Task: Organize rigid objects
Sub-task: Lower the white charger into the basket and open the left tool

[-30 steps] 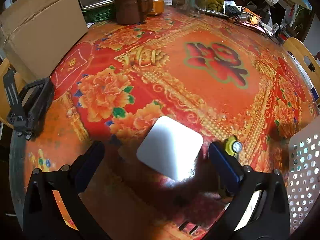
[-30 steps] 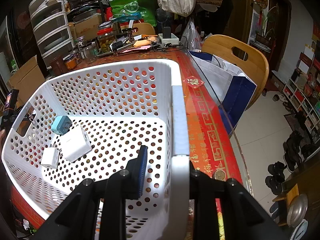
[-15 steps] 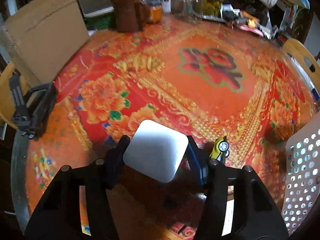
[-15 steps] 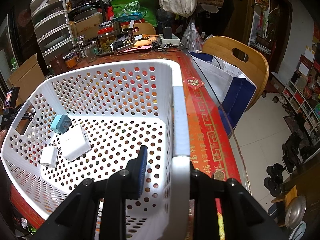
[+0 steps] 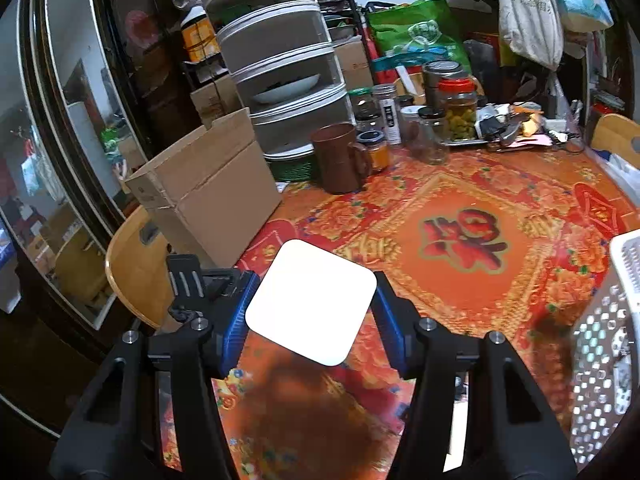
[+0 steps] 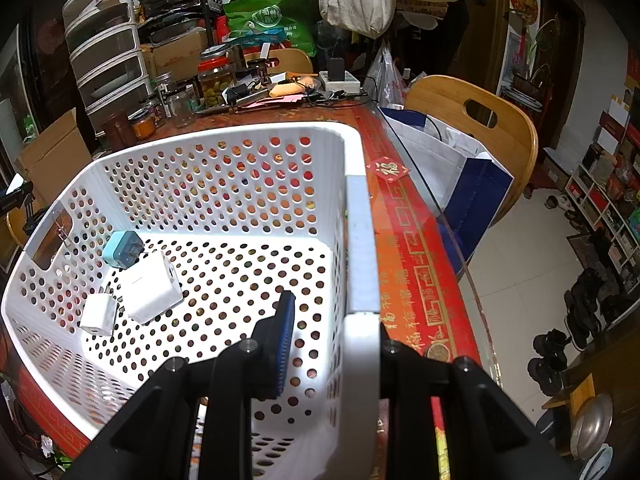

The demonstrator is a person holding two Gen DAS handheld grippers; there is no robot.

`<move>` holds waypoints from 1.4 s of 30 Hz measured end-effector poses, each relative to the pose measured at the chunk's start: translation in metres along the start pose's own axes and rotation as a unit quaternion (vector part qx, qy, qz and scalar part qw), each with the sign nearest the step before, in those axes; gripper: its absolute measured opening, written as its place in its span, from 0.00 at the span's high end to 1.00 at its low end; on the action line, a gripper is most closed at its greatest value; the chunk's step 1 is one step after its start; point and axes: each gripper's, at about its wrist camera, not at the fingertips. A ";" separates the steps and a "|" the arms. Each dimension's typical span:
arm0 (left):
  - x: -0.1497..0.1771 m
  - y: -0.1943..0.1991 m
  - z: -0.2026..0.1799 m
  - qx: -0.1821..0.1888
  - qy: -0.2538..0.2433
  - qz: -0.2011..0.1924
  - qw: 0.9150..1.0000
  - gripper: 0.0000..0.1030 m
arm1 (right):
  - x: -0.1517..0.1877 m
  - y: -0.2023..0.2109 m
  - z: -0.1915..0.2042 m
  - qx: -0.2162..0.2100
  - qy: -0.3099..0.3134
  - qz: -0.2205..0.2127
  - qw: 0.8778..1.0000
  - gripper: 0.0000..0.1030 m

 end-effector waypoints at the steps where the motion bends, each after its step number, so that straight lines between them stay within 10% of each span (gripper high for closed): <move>1: 0.000 0.005 -0.002 0.009 -0.002 -0.002 1.000 0.48 | 0.000 0.000 0.000 0.000 0.000 0.000 1.000 0.76; 13: -0.008 0.110 -0.074 0.087 -0.071 -0.024 0.993 0.48 | 0.001 0.000 0.000 0.000 0.001 0.000 1.000 0.76; 19: -0.005 0.140 -0.162 0.152 -0.171 0.014 0.973 0.48 | 0.000 0.000 0.000 -0.001 0.001 0.002 1.000 0.76; 29: 0.005 0.089 -0.291 0.156 -0.298 0.179 0.924 0.48 | 0.000 -0.002 0.001 -0.005 -0.002 0.004 1.000 0.76; 42: 0.027 0.029 -0.329 0.120 -0.341 0.272 0.892 0.47 | 0.001 -0.002 0.000 -0.007 -0.002 0.002 1.000 0.76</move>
Point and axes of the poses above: each gripper's, at about its wrist camera, not at the fingertips, and y roughly against the way its jaws point, z to its left, x to its underside, and after that the axes turned 8 degrees about z, right-handed
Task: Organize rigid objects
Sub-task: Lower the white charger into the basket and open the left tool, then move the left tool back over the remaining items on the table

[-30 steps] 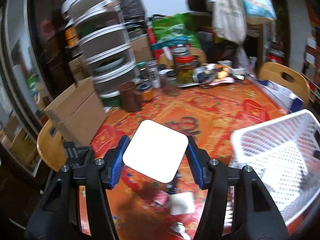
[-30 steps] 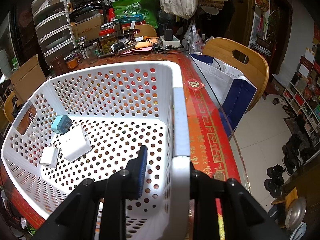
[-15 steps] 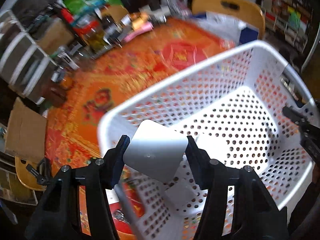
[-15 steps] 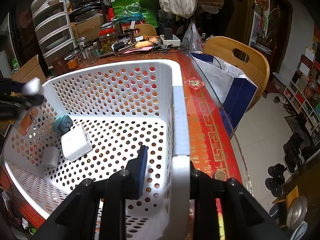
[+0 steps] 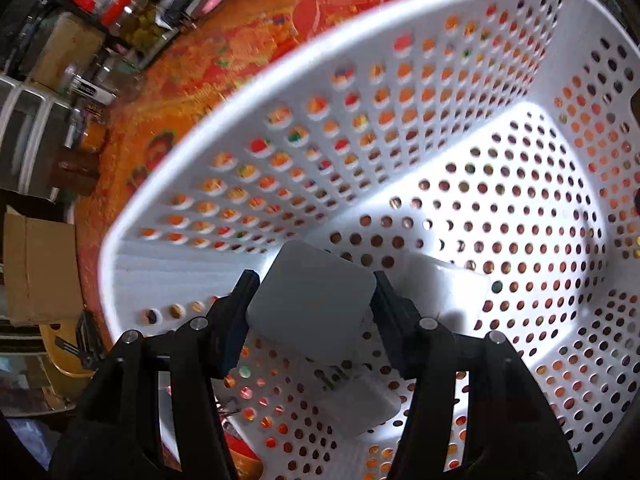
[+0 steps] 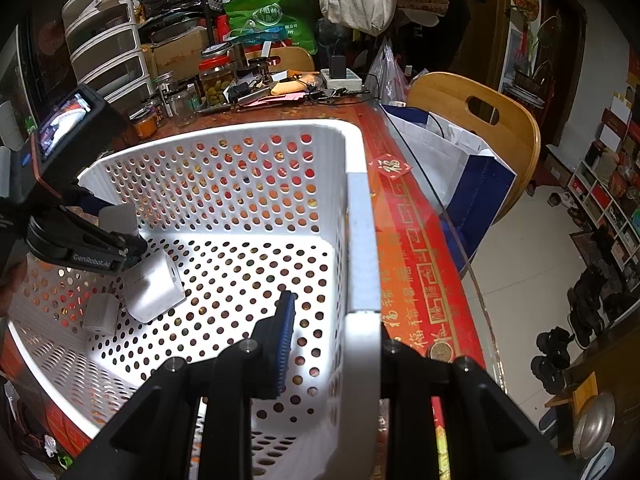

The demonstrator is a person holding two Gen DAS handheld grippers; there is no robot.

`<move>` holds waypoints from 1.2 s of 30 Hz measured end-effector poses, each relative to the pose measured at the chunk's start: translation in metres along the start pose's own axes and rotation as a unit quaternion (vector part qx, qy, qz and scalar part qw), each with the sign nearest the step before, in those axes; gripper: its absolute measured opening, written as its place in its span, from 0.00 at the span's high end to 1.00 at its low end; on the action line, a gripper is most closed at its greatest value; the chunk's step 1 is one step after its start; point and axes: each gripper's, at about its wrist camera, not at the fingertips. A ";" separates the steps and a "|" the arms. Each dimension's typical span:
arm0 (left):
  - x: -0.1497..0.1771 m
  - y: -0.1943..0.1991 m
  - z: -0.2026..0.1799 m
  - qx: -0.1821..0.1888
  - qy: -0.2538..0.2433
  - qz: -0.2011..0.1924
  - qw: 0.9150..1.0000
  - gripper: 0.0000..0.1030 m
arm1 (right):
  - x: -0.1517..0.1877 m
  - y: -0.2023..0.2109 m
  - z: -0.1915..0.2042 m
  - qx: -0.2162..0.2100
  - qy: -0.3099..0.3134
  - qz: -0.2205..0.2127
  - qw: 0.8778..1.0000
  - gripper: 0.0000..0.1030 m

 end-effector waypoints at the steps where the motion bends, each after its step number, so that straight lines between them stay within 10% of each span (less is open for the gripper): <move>1: -0.001 -0.003 0.004 0.003 -0.003 0.006 1.000 0.47 | 0.000 0.000 0.000 0.000 0.000 0.000 1.000 0.76; 10: 0.001 0.002 0.015 0.015 -0.009 -0.008 1.000 0.39 | 0.000 0.000 0.001 0.000 -0.001 0.001 1.000 0.76; 15: 0.042 0.069 0.035 0.006 0.005 -0.112 0.994 0.24 | 0.000 0.000 0.000 0.000 -0.001 0.003 1.000 0.76; 23: 0.184 0.125 0.145 0.027 0.152 -0.276 0.949 0.00 | 0.000 0.000 0.000 0.000 0.002 0.005 1.000 0.76; 31: 0.248 -0.006 0.211 0.129 0.282 -0.209 0.928 0.01 | -0.001 0.000 0.000 0.001 0.001 0.004 1.000 0.76; 36: 0.245 -0.045 0.230 0.110 0.327 -0.182 0.921 0.11 | -0.001 0.000 0.000 0.004 0.000 0.006 1.000 0.76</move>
Point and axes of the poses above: each gripper's, at about its wrist camera, not at the fingertips, and y roughly against the way its jaws point, z to its left, x to its underside, and after that the axes turned 8 degrees about z, right-handed
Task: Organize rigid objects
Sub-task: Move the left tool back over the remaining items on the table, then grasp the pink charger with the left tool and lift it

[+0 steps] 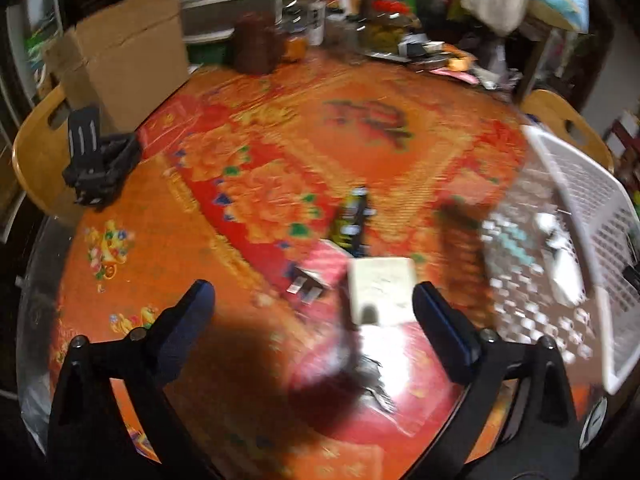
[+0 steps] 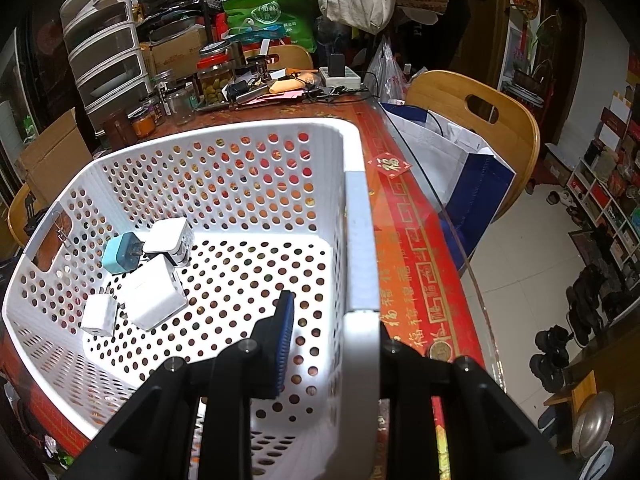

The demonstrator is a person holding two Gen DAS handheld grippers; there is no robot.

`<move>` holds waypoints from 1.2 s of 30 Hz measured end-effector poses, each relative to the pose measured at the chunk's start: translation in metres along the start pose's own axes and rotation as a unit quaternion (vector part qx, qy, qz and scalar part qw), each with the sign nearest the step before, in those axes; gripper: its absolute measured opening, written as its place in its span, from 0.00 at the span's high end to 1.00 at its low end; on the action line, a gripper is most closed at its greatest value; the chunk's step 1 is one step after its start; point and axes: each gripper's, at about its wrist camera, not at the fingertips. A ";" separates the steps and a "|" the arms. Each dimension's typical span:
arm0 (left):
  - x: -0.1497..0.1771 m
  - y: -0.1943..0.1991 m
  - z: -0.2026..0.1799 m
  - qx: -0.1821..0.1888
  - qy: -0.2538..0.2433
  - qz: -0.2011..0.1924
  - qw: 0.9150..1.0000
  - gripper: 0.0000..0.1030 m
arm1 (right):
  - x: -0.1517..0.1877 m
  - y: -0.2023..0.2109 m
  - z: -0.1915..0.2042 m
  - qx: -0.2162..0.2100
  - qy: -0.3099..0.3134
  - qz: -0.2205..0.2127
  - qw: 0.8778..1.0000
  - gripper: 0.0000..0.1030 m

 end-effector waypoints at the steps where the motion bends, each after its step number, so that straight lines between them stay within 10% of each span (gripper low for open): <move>1: 0.001 -0.004 0.002 0.005 0.002 0.005 1.000 0.14 | 0.000 0.000 0.000 0.001 0.000 0.000 1.000 0.76; 25: -0.022 -0.078 0.003 -0.019 0.015 0.034 0.999 0.28 | -0.001 0.000 0.002 0.009 0.004 0.002 1.000 0.76; 29: -0.021 -0.075 -0.003 -0.025 0.007 0.025 0.999 0.41 | -0.002 0.000 0.002 0.008 0.003 0.000 1.000 0.76; 33: -0.019 -0.074 -0.013 -0.021 -0.008 0.019 1.000 0.75 | -0.003 0.000 0.001 0.008 0.003 0.001 1.000 0.76; 36: -0.015 -0.067 -0.018 -0.055 -0.024 0.000 0.998 0.75 | -0.003 0.000 0.001 0.006 0.003 0.001 1.000 0.76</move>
Point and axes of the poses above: each gripper's, at about its wrist camera, not at the fingertips, and y roughly against the way its jaws point, z to its left, x to its underside, and after that the axes turned 8 degrees about z, right-handed
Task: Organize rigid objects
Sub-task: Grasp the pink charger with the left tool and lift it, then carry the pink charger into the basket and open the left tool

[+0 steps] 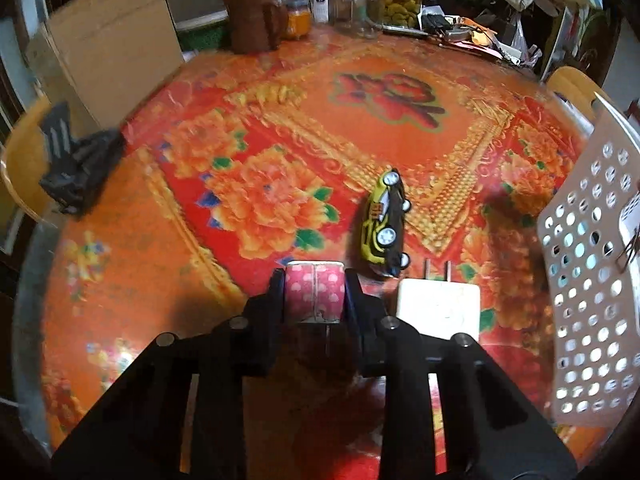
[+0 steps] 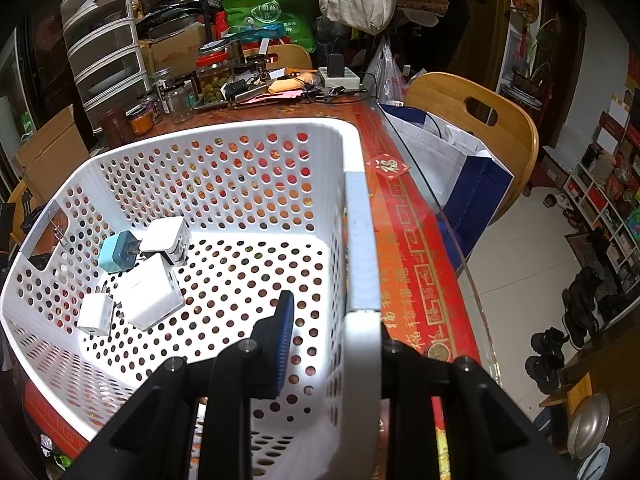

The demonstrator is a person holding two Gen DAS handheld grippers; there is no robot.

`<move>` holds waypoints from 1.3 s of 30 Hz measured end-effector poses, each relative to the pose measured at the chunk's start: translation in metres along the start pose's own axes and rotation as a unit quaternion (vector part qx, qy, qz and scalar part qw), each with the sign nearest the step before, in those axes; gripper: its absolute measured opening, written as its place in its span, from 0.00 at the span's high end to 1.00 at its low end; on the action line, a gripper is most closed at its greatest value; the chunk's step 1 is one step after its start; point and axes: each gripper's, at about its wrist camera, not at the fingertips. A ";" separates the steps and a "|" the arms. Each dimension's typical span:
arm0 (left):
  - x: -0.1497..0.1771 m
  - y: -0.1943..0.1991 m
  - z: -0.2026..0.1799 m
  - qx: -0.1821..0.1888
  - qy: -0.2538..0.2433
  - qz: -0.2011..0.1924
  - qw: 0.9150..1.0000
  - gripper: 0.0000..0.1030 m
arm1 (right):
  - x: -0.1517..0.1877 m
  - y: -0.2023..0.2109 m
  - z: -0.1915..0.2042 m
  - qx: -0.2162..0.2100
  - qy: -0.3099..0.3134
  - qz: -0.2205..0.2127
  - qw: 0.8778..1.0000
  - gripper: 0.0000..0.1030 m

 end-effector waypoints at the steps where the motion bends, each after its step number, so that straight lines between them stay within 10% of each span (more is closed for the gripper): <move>1: 0.001 0.006 0.000 -0.004 -0.004 -0.010 1.000 0.75 | 0.000 0.000 0.000 0.000 0.000 0.000 1.000 0.76; 12: 0.006 0.110 -0.020 -0.194 -0.037 -0.164 0.966 0.75 | 0.001 -0.001 0.000 -0.002 0.003 -0.004 1.000 0.76; 21: 0.007 0.142 -0.032 -0.215 -0.042 -0.183 0.958 0.75 | 0.001 0.000 0.000 -0.003 0.004 -0.005 1.000 0.76; 32: 0.014 0.187 -0.101 -0.102 -0.108 -0.180 0.972 0.75 | 0.001 0.000 0.002 -0.004 0.005 -0.006 1.000 0.76; 39: 0.009 0.163 -0.202 0.012 -0.233 -0.060 0.970 0.75 | 0.001 0.000 0.002 -0.007 0.005 -0.006 1.000 0.75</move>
Point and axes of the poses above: each gripper's, at about its wrist camera, not at the fingertips, and y roughly against the way its jaws point, z to its left, x to its underside, and after that the axes turned 8 degrees about z, right-handed
